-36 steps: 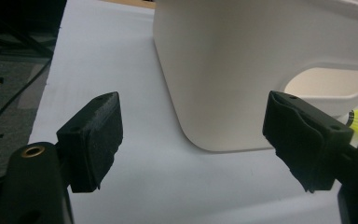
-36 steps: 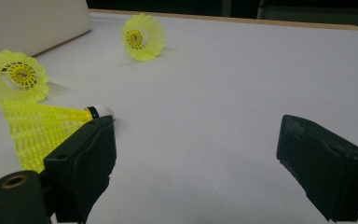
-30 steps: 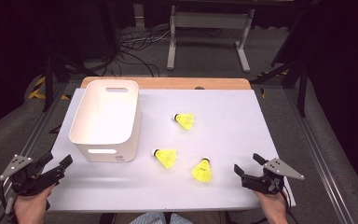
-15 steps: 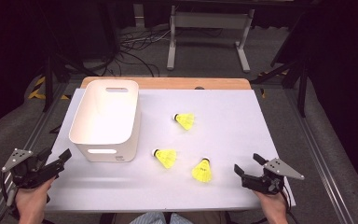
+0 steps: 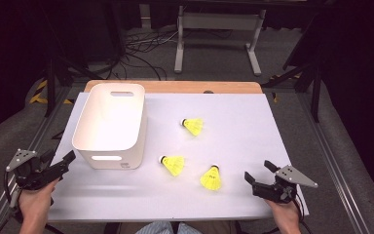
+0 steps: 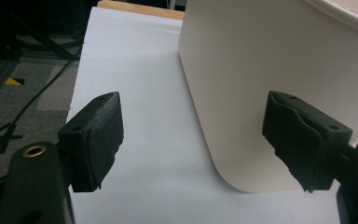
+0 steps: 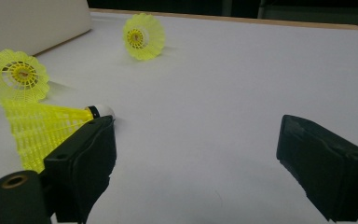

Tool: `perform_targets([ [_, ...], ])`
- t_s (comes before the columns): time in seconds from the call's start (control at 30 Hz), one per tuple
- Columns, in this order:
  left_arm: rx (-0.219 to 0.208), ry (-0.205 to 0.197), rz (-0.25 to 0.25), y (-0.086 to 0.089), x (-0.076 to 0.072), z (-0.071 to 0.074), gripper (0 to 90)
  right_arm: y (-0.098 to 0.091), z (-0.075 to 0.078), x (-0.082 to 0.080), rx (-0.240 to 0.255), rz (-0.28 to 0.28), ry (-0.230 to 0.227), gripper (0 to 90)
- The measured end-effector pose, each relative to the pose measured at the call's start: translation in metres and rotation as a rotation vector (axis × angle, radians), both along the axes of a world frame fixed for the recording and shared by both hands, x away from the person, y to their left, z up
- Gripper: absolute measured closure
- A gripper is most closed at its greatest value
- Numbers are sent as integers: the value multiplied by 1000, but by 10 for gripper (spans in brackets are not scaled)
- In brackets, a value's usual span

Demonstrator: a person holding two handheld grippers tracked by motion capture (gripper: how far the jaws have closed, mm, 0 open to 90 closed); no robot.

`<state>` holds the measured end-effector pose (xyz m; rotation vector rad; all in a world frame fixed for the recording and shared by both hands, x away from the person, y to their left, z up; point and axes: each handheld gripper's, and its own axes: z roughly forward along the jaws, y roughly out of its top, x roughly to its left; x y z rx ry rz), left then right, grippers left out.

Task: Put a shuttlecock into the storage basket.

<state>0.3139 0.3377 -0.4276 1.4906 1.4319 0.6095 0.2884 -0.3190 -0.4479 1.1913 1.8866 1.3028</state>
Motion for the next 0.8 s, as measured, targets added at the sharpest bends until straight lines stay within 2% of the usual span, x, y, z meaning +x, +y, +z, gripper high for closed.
perform_targets([
  [0.4,1,-9,9,1,8,10,218,0,0,0,4,-1,1,123],
  [0.8,30,-28,16,2,18,28,223,0,0,0,3,3,4,123],
])
